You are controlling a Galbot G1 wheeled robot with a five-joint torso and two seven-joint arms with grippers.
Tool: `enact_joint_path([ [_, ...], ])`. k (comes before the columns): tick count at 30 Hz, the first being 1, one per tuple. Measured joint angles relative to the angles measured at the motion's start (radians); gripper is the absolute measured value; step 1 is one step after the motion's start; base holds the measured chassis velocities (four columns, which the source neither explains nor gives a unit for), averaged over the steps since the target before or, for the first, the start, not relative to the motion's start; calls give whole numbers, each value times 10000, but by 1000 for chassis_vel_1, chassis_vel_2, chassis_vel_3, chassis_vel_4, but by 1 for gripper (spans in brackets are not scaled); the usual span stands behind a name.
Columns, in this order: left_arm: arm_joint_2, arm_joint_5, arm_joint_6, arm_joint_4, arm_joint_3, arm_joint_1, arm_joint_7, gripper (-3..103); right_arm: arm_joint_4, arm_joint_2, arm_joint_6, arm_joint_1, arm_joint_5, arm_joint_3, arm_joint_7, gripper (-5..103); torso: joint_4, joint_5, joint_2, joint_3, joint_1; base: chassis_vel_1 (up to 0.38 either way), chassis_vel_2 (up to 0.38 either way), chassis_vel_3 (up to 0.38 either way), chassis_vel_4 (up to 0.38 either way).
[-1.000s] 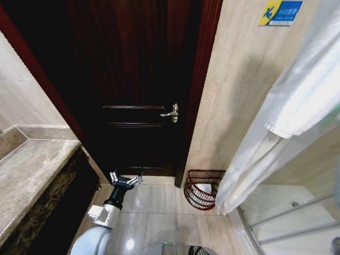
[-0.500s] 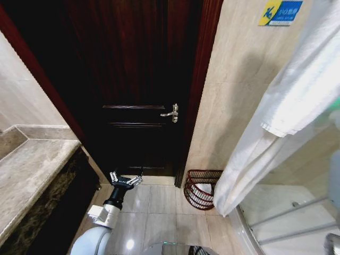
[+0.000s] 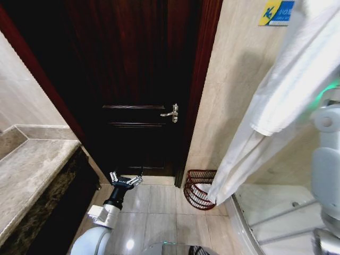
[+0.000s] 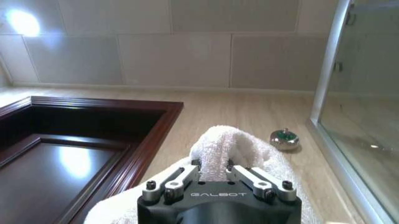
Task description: Discard the used towel into the hamper.
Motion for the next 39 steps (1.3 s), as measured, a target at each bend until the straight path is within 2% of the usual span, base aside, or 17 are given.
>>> enact_joint_path([
  [15,0,0,0,-1,0,0,0,100,-265,585,390,-946,-298,-67,-312,12,-3,2,0,0,-1,0,0,0,0],
  [22,0,0,0,-1,0,0,0,100,-1075,625,664,276,-515,-882,-314,12,0,2,0,0,0,0,0,0,0],
  [25,1,0,0,-1,0,0,0,100,-1595,796,799,1465,-700,-1381,-288,12,1,-3,0,0,0,0,0,0,0],
  [29,0,0,0,0,0,0,0,100,-1852,994,824,2091,-837,-1646,-244,12,0,2,0,0,0,0,0,0,0],
  [36,0,0,0,0,0,0,0,100,-1925,1219,827,2252,-974,-1711,-211,12,-1,2,0,0,0,0,0,0,0],
  [39,0,0,0,0,0,0,0,100,-1831,1319,842,1751,-1017,-1543,-214,12,-1,5,0,0,0,0,0,0,0],
])
